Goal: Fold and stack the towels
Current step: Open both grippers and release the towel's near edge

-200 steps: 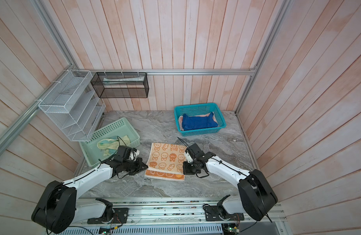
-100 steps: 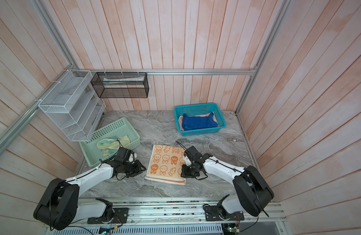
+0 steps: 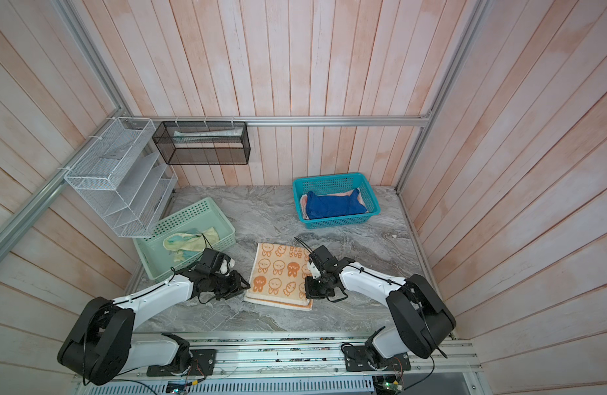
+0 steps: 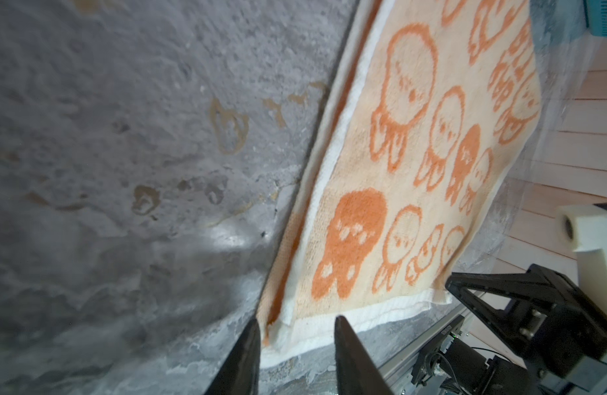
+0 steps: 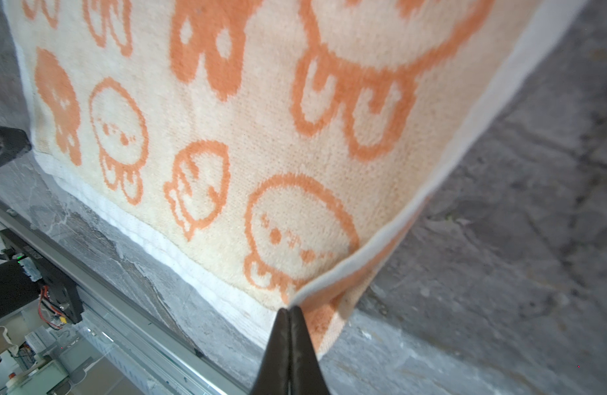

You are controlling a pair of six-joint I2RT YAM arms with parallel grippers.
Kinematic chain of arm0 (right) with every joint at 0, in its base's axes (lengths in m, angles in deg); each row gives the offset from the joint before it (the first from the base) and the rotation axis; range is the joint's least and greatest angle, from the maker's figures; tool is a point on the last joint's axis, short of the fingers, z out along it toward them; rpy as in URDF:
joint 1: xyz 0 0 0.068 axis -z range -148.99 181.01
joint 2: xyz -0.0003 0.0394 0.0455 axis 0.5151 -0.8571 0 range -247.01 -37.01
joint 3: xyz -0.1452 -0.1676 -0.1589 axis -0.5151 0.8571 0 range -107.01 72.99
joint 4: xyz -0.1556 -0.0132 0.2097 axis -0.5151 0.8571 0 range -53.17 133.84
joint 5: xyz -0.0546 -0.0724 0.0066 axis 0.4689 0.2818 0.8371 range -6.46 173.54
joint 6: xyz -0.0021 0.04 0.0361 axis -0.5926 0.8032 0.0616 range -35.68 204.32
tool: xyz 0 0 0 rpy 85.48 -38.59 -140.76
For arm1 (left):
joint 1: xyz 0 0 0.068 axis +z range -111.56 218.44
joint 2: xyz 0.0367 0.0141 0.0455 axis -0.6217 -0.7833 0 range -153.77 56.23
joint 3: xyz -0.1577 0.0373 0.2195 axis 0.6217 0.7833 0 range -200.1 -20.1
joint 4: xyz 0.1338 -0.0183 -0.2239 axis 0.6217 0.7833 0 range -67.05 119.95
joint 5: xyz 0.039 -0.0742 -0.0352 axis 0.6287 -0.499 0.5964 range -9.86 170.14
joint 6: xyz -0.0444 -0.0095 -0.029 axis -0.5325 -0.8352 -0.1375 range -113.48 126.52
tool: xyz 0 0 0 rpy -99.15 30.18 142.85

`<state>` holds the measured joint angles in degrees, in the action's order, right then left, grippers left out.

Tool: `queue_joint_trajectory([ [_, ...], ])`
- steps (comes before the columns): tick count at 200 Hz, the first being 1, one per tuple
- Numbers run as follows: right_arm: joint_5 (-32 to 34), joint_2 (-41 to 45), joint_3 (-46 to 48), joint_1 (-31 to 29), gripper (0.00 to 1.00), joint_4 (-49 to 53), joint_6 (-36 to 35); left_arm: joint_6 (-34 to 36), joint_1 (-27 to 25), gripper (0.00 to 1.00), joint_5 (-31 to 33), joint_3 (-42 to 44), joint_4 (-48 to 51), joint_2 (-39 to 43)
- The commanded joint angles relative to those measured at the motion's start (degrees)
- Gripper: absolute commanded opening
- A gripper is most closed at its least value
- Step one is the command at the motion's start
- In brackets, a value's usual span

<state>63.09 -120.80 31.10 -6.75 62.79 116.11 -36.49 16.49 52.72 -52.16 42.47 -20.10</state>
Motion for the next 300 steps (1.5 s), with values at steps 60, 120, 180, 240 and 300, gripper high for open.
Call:
queue_joint_trajectory([
  [60,1.20,-0.99,-1.22,-0.24,0.00,0.40,-0.94,-1.86,-0.89,0.32,-3.91,1.53,-5.35,-3.64],
  [120,2.44,0.35,-4.68,0.32,0.00,4.65,-2.16,-1.83,-1.02,0.00,-4.37,-0.05,-4.11,-1.88],
  [180,2.96,9.70,-5.99,-0.44,0.00,11.35,2.30,0.02,-0.62,0.00,-2.11,-2.93,6.30,5.91],
  [240,-1.96,8.11,7.52,-3.81,0.00,-1.72,7.40,-2.18,-0.19,0.00,-3.13,7.02,-0.22,4.23],
  [300,5.19,6.14,1.00,-2.14,0.43,6.60,0.74,2.75,0.44,0.36,2.51,1.85,8.95,4.42],
])
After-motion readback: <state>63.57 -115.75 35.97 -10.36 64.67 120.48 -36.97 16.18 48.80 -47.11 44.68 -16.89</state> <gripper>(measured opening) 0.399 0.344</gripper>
